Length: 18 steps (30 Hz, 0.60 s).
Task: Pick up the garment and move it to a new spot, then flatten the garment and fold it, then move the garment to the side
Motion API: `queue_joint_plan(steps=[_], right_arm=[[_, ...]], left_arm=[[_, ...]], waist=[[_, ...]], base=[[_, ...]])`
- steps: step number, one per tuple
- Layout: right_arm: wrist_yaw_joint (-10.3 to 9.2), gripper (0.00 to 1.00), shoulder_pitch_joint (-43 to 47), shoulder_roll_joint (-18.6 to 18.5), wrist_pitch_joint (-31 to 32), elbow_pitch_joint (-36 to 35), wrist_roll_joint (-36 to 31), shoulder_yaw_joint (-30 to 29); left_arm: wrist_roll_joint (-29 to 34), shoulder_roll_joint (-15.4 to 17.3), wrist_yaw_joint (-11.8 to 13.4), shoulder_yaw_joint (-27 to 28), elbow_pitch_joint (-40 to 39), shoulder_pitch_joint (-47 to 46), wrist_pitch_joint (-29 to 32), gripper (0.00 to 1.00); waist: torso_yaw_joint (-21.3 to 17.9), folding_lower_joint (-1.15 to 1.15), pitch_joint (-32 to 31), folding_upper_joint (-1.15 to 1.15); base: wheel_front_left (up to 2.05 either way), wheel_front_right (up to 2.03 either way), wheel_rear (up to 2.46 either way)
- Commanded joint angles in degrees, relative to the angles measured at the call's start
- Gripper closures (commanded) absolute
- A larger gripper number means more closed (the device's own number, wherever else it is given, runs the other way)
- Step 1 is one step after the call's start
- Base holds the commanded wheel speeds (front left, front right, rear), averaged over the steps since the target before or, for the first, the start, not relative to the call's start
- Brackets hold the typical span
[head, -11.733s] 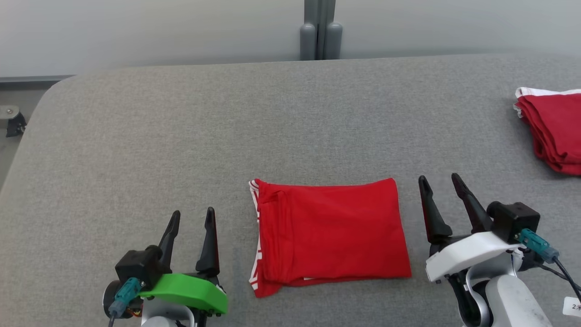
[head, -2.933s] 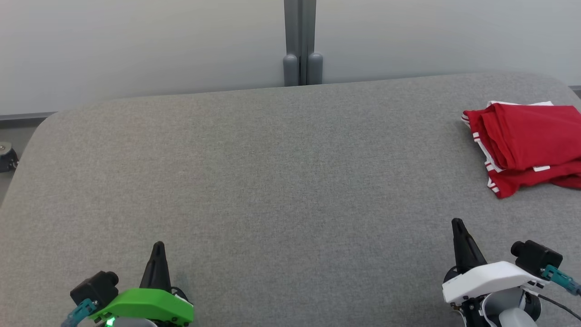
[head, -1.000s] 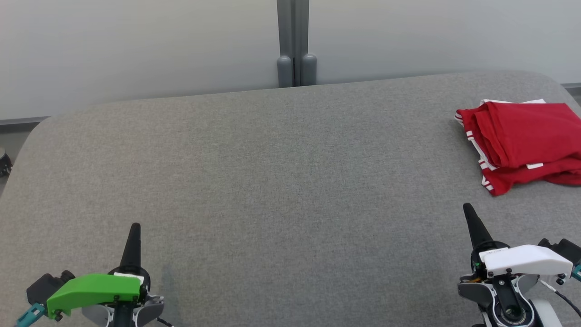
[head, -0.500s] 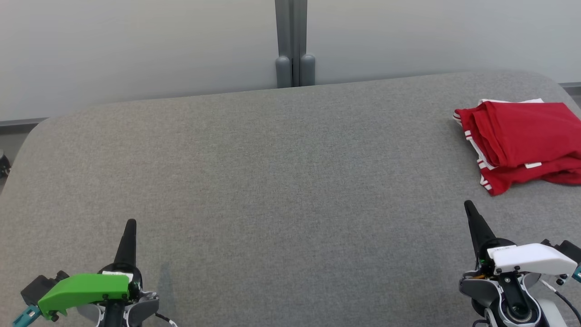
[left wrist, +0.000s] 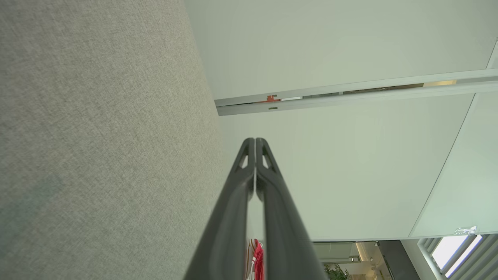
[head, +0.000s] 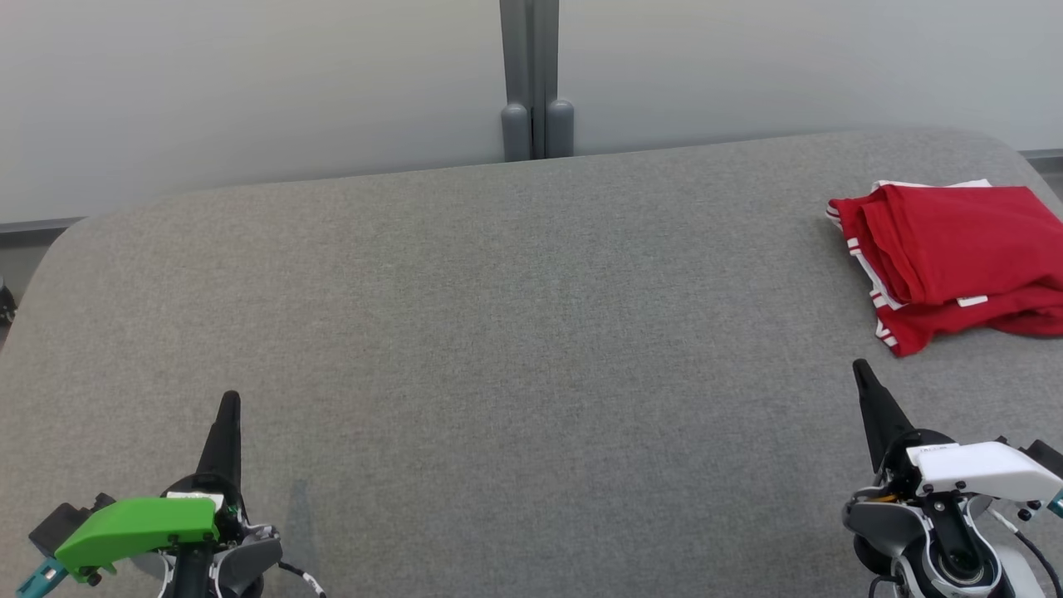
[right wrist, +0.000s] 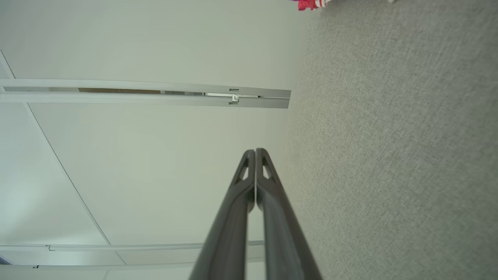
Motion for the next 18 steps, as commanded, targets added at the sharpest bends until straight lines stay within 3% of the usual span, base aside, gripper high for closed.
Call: queue_joint_plan(steps=[1,18], right_arm=[[0.03,1.00,-0.9,-0.3,0.4,-0.4,1.1,-0.2],[0.02,1.00,-0.9,-0.3,1.7,-0.7,6.0,-0.7]], left_arm=[[-1.2,0.3,-0.4,0.4,-0.4,-1.1,0.4,1.00],[-5.6,0.3,-1.0,1.3,-0.7,-1.2,1.8,1.00]], waist=[[0.0,0.00,0.0,0.00],[-0.3,0.00,-0.1,0.00]], base=[[0.00,0.00,0.00],[0.00,0.00,0.00]])
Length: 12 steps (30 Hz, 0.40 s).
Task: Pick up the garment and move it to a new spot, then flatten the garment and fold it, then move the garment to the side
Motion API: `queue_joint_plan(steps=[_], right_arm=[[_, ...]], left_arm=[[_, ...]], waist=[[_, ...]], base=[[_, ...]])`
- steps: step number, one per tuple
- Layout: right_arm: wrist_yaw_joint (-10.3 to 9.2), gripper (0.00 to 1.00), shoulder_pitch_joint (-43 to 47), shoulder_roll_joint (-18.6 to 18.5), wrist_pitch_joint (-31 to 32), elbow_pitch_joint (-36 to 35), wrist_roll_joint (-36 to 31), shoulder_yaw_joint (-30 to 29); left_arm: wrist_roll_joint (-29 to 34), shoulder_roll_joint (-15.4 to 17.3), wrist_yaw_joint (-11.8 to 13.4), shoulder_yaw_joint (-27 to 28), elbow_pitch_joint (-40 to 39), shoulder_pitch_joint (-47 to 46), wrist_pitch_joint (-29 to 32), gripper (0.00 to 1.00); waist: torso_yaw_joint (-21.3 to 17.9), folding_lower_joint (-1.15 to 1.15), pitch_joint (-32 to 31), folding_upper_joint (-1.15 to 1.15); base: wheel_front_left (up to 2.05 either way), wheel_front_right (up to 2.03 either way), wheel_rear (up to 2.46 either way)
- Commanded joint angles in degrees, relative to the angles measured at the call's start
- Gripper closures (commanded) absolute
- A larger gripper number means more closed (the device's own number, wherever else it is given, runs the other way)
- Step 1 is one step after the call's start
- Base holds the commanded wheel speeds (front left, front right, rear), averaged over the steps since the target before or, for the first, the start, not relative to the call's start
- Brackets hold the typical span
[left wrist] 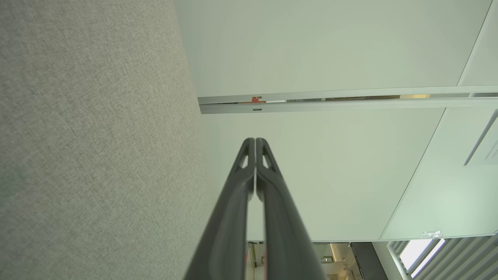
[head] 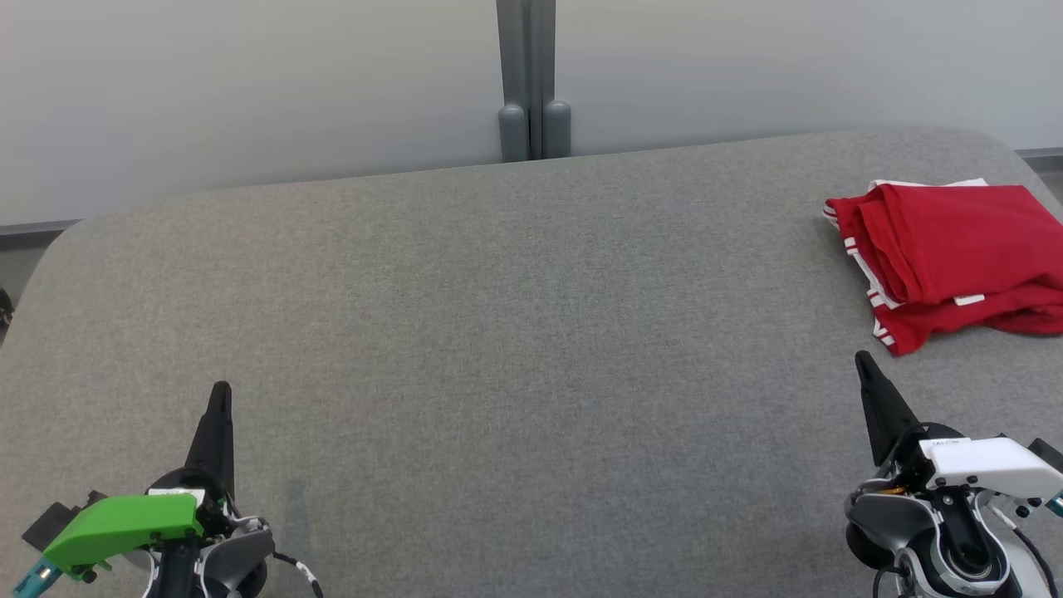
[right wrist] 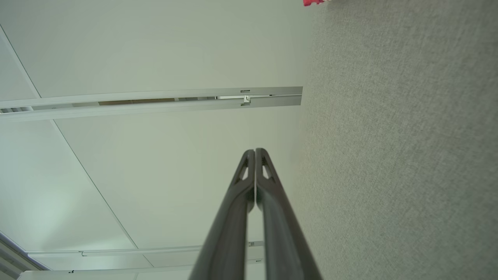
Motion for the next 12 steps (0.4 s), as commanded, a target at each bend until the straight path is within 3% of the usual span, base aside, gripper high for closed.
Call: queue_joint_plan(steps=[1,12], right_arm=[[0.02,1.00,-0.4,-0.3,0.2,-0.3,0.4,-0.1],[0.02,1.00,-0.4,-0.3,0.2,-0.3,0.4,-0.1]], left_arm=[[-0.2,0.3,-0.3,0.2,-0.1,-0.7,0.3,1.00],[-0.2,0.3,-0.3,0.2,-0.1,-0.7,0.2,1.00]], waist=[[0.0,0.00,0.0,0.00],[0.0,0.00,0.0,0.00]], base=[[0.00,0.00,0.00],[0.00,0.00,0.00]])
